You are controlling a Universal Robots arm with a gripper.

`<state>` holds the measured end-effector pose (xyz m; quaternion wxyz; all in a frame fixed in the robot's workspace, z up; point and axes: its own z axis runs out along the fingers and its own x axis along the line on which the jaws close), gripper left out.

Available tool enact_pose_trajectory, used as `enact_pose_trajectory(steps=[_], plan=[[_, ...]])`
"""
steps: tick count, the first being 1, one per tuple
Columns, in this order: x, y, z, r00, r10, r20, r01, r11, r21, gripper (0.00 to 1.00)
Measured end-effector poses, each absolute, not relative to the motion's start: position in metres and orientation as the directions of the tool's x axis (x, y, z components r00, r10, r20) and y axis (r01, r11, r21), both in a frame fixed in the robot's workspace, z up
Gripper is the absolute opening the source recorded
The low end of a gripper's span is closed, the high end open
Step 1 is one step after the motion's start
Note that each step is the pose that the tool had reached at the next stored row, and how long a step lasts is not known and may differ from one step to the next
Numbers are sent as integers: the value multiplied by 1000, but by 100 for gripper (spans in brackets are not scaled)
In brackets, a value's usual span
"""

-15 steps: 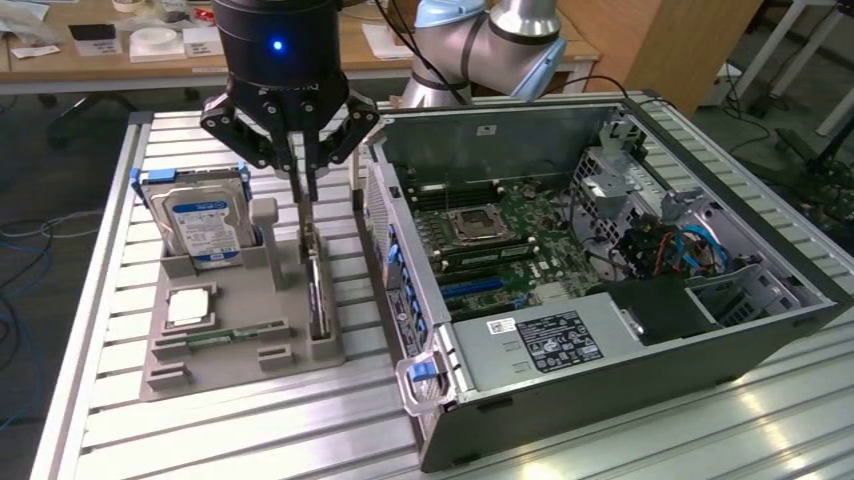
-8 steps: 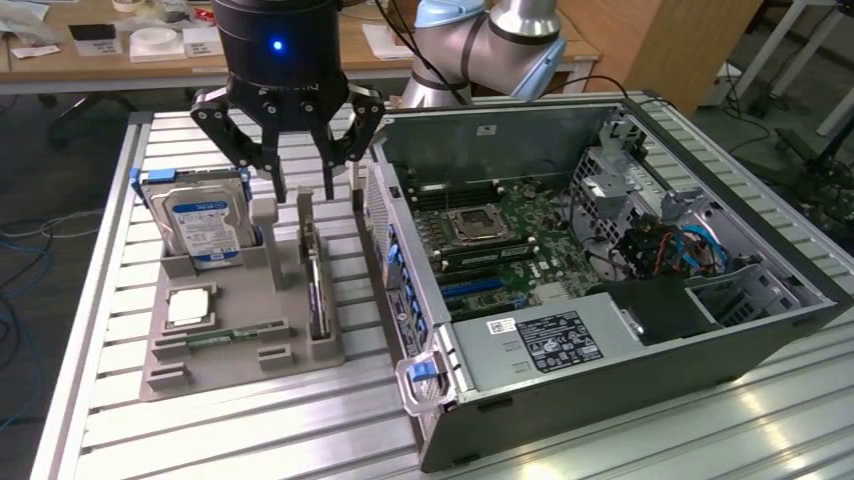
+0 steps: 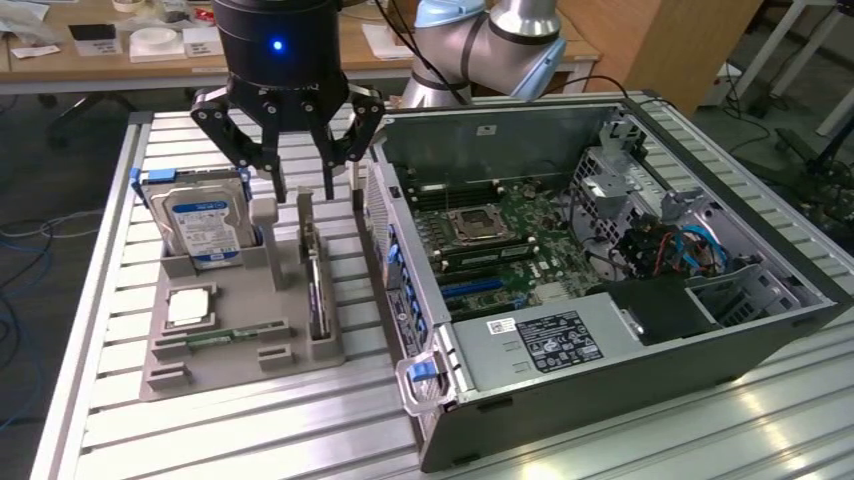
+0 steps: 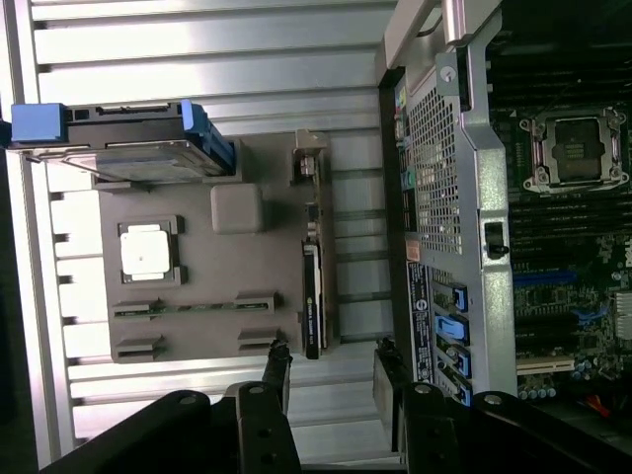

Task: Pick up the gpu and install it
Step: 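Pick up the gpu and move the gpu toward the slot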

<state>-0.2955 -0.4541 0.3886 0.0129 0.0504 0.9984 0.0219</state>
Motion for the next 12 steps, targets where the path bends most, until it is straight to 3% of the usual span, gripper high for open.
enact_pose_trajectory(steps=[12], plan=[[-295,-454,386,-995,101,-24,100,994,45,47]])
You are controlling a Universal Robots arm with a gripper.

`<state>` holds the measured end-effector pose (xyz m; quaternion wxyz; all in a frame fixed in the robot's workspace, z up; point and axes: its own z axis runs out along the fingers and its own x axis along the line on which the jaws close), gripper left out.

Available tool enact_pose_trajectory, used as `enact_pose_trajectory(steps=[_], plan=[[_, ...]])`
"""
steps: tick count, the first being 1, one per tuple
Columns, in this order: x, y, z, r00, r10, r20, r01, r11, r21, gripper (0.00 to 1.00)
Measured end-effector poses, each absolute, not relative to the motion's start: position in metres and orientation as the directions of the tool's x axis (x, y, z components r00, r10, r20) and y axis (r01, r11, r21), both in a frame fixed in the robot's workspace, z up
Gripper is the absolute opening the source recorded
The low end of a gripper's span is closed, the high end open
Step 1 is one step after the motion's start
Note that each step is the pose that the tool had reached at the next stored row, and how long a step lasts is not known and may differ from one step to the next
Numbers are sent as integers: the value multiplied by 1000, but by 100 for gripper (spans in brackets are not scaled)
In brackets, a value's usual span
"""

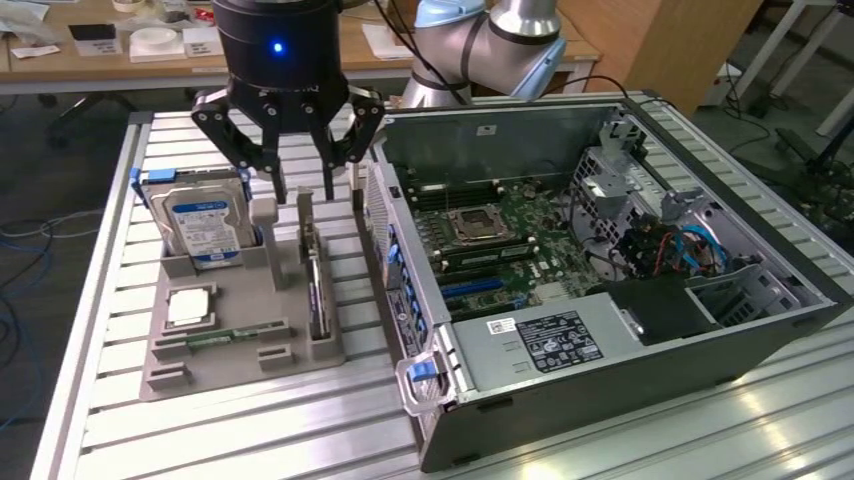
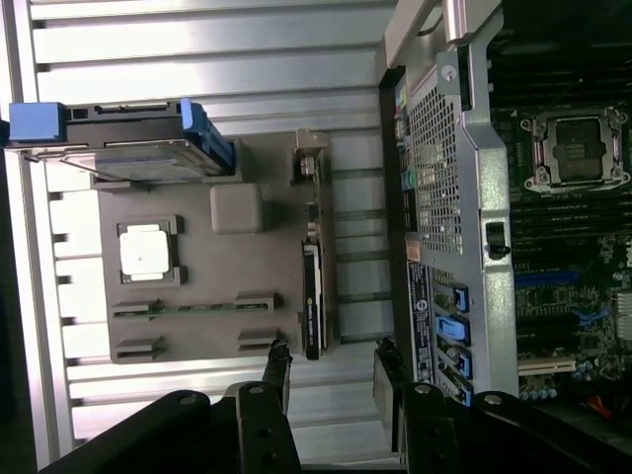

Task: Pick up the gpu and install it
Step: 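Pick up the gpu and move the gpu toward the slot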

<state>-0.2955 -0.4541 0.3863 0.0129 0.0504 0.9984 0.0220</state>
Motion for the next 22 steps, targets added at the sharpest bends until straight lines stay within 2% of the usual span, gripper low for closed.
enact_pose_trajectory(steps=[22], plan=[[-295,-454,376,-995,101,-24,100,994,45,47]])
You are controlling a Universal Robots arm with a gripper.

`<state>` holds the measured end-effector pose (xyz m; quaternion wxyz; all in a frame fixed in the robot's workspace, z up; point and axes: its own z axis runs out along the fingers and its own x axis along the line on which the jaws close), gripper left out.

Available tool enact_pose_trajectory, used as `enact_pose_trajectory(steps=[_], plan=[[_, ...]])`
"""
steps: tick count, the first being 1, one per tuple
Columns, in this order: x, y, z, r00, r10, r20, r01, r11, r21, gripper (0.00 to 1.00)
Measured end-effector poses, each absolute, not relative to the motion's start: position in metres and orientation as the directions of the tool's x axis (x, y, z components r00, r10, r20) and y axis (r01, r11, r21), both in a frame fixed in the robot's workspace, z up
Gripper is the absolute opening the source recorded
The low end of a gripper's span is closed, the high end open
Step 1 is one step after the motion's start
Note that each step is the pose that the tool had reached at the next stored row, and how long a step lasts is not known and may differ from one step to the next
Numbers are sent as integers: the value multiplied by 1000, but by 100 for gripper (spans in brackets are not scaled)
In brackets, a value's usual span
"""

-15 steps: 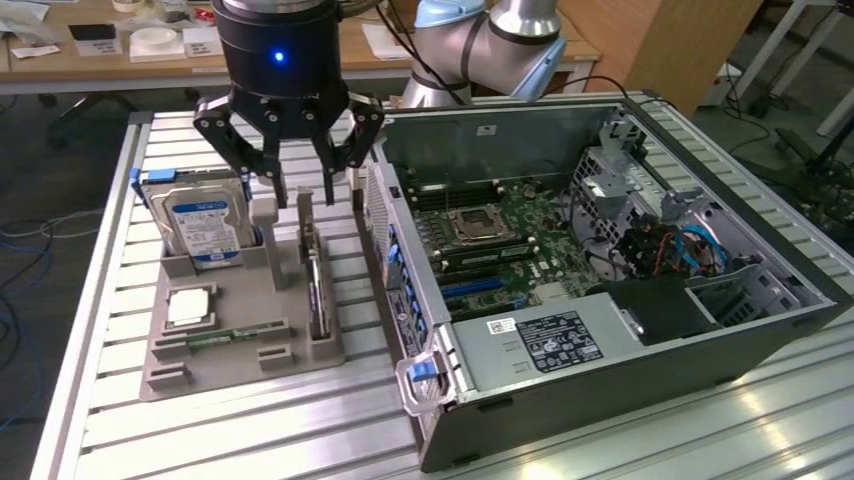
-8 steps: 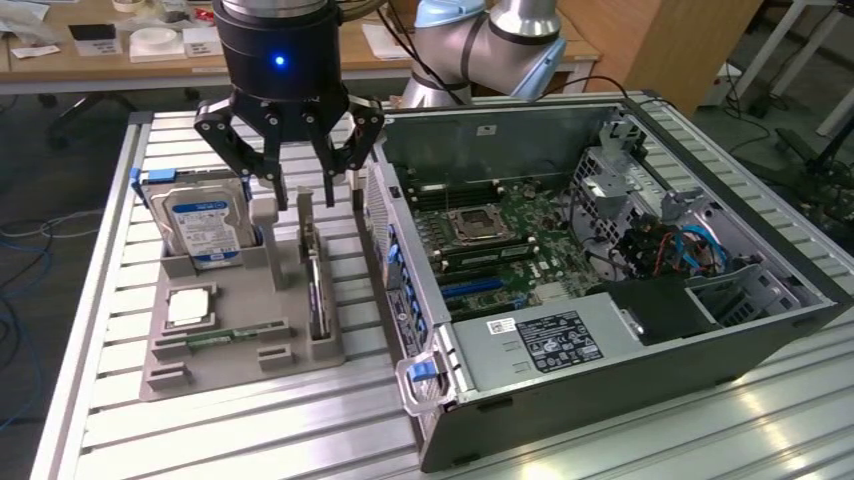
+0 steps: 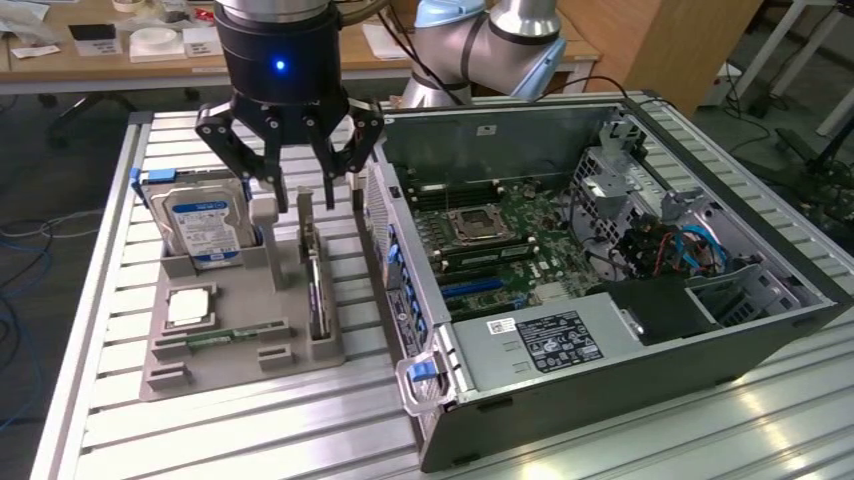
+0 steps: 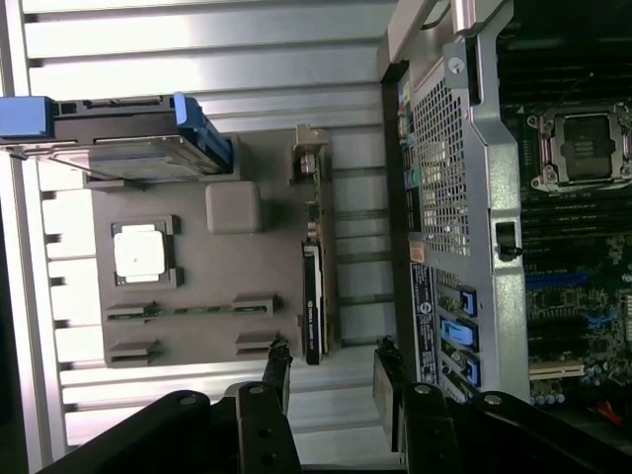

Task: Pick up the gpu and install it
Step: 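Pick up the gpu and move the gpu toward the slot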

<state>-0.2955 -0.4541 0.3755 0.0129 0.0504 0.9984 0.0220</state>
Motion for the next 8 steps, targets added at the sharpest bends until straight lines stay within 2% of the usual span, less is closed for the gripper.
enact_pose_trajectory(steps=[8], plan=[[-295,-454,373,-995,101,-23,100,994,45,47]])
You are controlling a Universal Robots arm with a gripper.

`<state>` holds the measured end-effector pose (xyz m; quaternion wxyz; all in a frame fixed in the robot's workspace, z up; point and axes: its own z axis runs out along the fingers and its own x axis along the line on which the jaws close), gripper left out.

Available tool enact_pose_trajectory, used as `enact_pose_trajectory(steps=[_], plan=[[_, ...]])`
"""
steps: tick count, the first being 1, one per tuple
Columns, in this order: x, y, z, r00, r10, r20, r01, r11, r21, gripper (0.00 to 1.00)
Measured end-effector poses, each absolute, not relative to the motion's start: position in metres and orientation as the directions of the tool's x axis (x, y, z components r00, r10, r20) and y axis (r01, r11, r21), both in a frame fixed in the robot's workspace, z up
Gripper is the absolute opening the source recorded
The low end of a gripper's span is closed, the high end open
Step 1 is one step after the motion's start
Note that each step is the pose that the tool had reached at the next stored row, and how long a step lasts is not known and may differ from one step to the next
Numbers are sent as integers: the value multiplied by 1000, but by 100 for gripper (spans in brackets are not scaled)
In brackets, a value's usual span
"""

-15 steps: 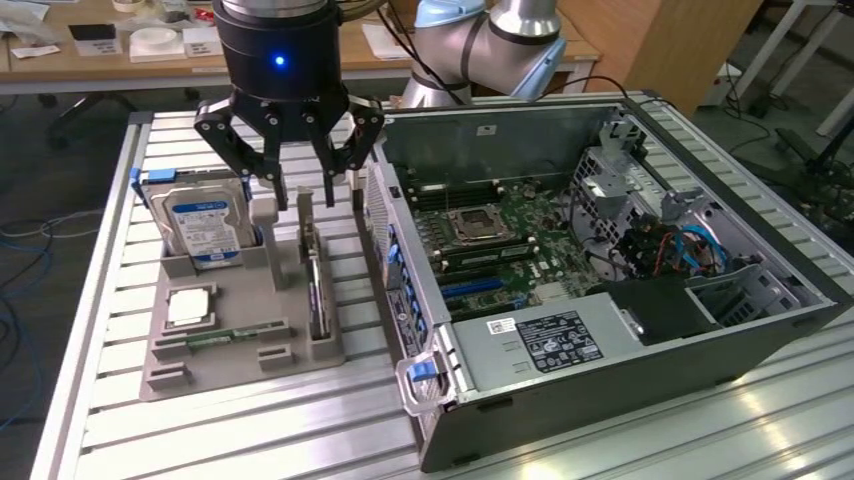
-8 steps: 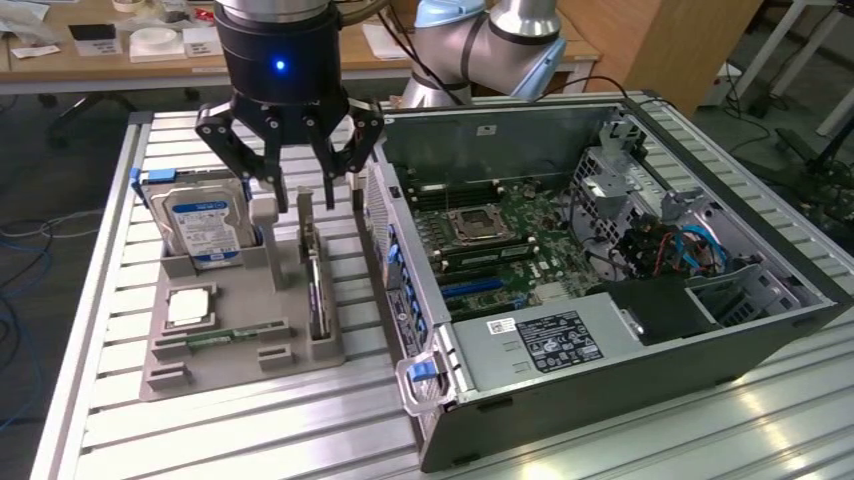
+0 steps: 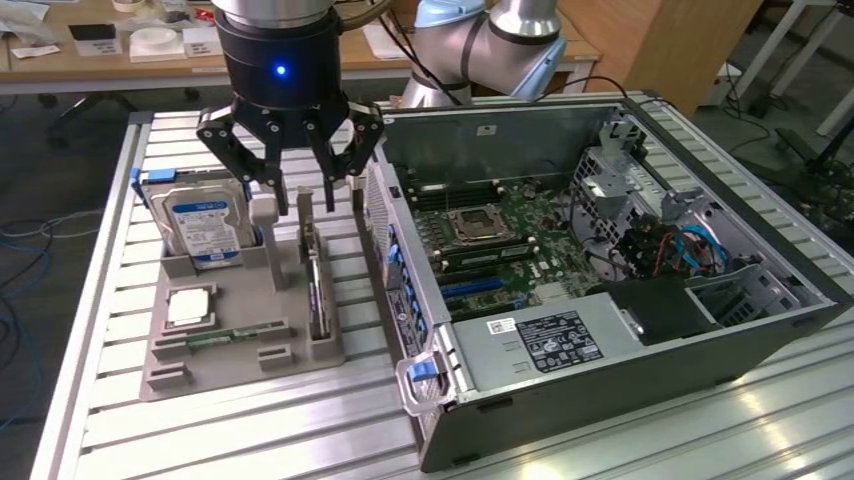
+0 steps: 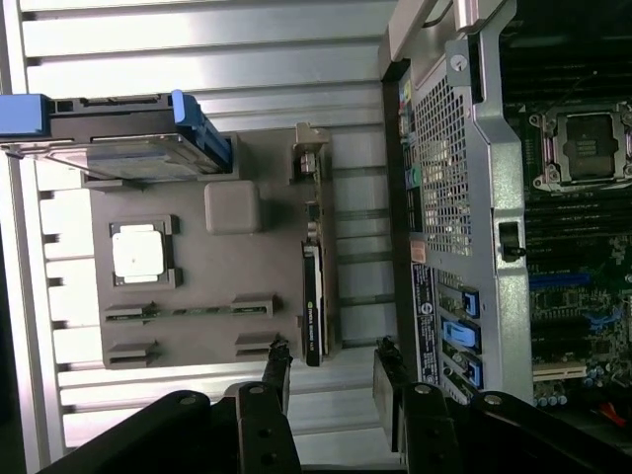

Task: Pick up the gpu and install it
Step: 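Pick up the gpu and move the gpu toward the slot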

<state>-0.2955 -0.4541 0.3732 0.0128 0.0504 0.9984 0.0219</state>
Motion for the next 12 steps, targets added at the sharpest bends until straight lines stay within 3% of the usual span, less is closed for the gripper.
enact_pose_trajectory(steps=[12], plan=[[-295,-454,368,-995,101,-23,100,994,45,47]])
